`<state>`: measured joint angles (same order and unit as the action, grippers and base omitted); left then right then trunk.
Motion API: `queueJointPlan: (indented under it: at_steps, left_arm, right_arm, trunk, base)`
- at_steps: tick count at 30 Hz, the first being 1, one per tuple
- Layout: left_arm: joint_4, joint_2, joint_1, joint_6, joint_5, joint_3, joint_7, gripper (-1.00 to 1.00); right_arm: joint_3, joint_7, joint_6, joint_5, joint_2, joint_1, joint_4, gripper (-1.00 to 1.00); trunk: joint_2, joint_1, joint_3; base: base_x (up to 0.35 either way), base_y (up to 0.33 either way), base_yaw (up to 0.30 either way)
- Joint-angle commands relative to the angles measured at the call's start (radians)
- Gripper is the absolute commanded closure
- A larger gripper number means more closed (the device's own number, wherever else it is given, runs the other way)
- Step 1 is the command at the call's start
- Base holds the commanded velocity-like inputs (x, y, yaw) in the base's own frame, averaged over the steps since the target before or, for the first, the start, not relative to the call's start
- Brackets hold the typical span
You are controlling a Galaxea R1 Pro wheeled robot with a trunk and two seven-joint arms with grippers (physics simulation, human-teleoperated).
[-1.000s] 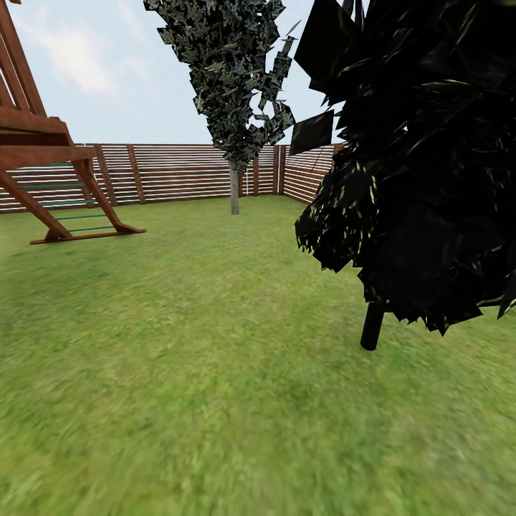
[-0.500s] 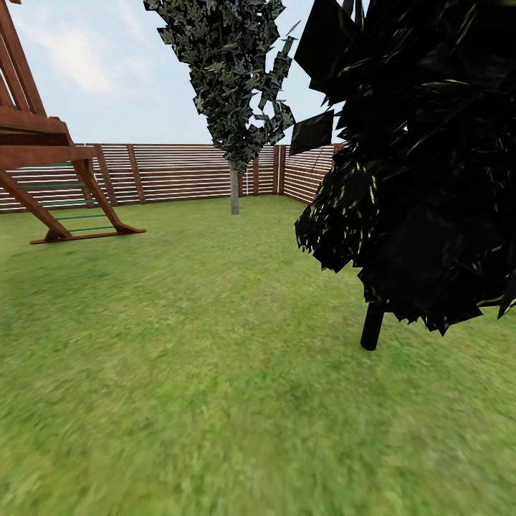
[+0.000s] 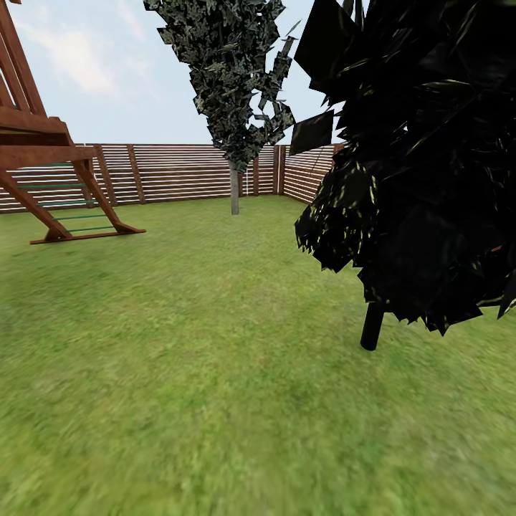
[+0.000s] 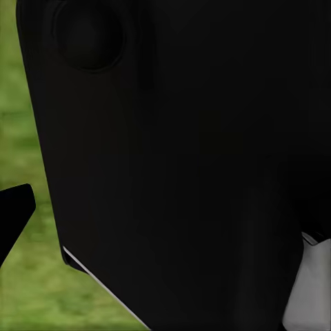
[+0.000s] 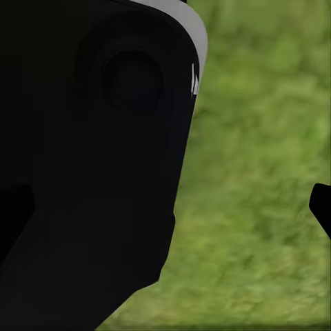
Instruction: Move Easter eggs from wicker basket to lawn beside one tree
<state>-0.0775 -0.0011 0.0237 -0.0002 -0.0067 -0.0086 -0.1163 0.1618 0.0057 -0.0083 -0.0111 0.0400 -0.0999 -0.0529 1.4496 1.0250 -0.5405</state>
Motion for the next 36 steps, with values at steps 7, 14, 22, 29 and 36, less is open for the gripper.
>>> queueJointPlan:
  at_steps: [7, 14, 22, 29, 36]
  left_arm:
    - [-0.002, 0.000, 0.001, 0.000, 0.000, -0.001, -0.002, -1.00]
    - [-0.002, 0.000, 0.001, 0.000, 0.000, -0.001, -0.002, -1.00]
    - [-0.002, 0.000, 0.001, 0.000, 0.000, -0.001, -0.002, -1.00]
    - [-0.002, 0.000, 0.001, 0.000, -0.001, -0.001, -0.002, -1.00]
    - [-0.002, 0.000, 0.001, 0.000, 0.000, -0.001, -0.002, -1.00]
  right_arm:
    - [0.005, 0.001, -0.001, -0.001, 0.000, -0.001, -0.002, -1.00]
    - [0.005, 0.001, -0.001, -0.001, 0.000, -0.001, -0.002, -1.00]
    - [0.005, 0.001, -0.001, -0.001, 0.000, -0.001, -0.002, -1.00]
    - [0.005, 0.001, -0.001, -0.001, 0.000, -0.001, -0.002, -1.00]
    - [0.005, 0.001, -0.001, -0.001, 0.000, -0.001, -0.002, -1.00]
  trunk:
    - [0.000, 0.000, -0.001]
    - [0.000, 0.000, -0.001]
    - [0.000, 0.000, -0.001]
    - [0.000, 0.000, -0.001]
    - [0.000, 0.000, -0.001]
  base:
    - [0.000, 0.000, 0.000]
    - [0.000, 0.000, 0.000]
    - [0.000, 0.000, 0.000]
    - [0.000, 0.000, 0.000]
    - [0.000, 0.000, 0.000]
